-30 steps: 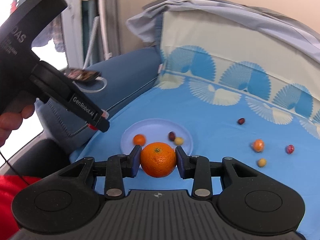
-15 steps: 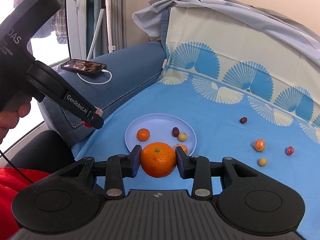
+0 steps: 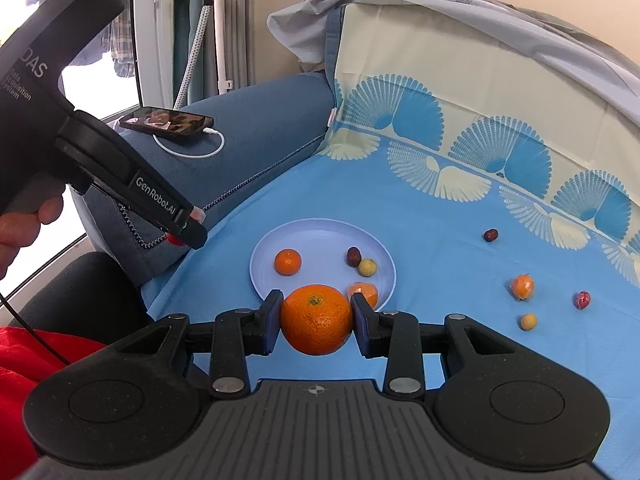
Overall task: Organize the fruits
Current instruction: 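Carry the wrapped red fruit and mandarin over the plate with both tools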
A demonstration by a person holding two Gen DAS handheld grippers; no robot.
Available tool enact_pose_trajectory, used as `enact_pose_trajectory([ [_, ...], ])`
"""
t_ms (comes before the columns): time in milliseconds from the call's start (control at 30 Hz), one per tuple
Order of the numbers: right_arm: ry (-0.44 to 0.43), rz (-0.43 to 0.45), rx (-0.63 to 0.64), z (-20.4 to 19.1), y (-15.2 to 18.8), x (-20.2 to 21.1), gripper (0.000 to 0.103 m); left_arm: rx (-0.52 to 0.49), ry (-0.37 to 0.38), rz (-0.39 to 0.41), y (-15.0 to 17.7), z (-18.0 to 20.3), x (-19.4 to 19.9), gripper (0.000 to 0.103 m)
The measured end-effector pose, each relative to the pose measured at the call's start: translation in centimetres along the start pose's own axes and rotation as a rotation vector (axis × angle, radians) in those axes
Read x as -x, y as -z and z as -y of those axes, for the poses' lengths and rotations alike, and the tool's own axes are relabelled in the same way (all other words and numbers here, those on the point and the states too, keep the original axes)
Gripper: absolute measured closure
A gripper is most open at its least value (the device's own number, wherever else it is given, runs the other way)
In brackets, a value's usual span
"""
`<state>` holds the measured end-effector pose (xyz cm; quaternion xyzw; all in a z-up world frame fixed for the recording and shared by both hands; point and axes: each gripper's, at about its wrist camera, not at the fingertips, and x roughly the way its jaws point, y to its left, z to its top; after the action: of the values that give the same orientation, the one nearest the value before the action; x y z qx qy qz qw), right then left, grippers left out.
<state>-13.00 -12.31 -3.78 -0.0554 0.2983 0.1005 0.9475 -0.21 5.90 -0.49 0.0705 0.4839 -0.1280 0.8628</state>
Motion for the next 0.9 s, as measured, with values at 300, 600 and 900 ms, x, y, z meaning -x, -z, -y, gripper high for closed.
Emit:
enact_pose_trajectory([
  [300, -0.001, -0.017, -0.001, 0.1, -0.4, -1.4, 0.064, 0.012, 0.0, -0.012, -1.0, -0.6, -1.2, 0.072],
  [600, -0.014, -0.046, -0.011, 0.3, -1.2, -4.5, 0.064, 0.003, -0.003, -0.043, -3.0, -0.6, -4.0, 0.072],
  [900, -0.03, -0.113, -0.041, 1.7, -1.6, -9.8, 0.064, -0.018, 0.005, -0.116, -5.2, 0.2, -9.6, 0.072],
])
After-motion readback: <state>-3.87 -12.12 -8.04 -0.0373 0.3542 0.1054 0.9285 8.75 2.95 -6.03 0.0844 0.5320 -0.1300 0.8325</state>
